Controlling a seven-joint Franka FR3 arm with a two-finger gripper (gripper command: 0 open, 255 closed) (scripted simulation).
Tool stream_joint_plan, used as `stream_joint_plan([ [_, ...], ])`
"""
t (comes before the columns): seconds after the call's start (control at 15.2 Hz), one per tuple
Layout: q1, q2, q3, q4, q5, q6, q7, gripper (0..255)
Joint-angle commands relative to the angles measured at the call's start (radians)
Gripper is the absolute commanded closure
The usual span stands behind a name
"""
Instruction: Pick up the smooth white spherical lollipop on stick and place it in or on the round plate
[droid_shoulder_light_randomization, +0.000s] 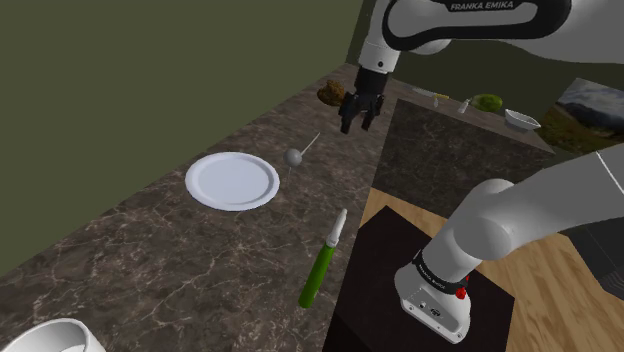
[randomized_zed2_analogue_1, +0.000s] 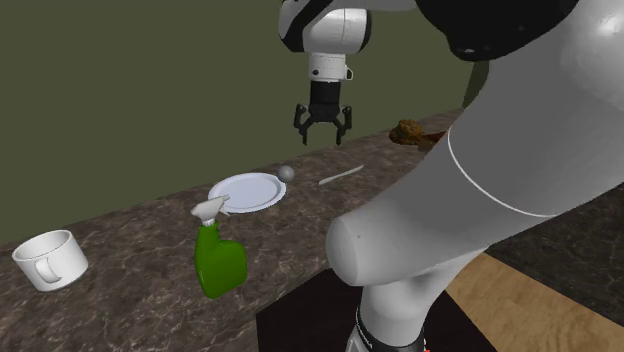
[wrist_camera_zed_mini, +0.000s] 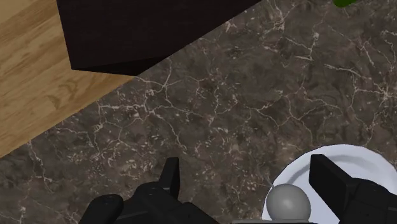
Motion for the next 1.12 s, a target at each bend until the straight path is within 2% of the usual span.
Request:
stream_joint_plan([
  [0.0,0.005,0.083,0.004,0.034,0.026,0.028,0.022,0],
  [0.4,0.024,0.337,0.019,0.167,0.106,0.090,0.086,0],
  [0.79,0.037,0.591,0.030,0.341,0.185,0.116,0.138,0],
  [1.06,0.042,0.611,0.035,0.319,0.194,0.155,0.138,0],
])
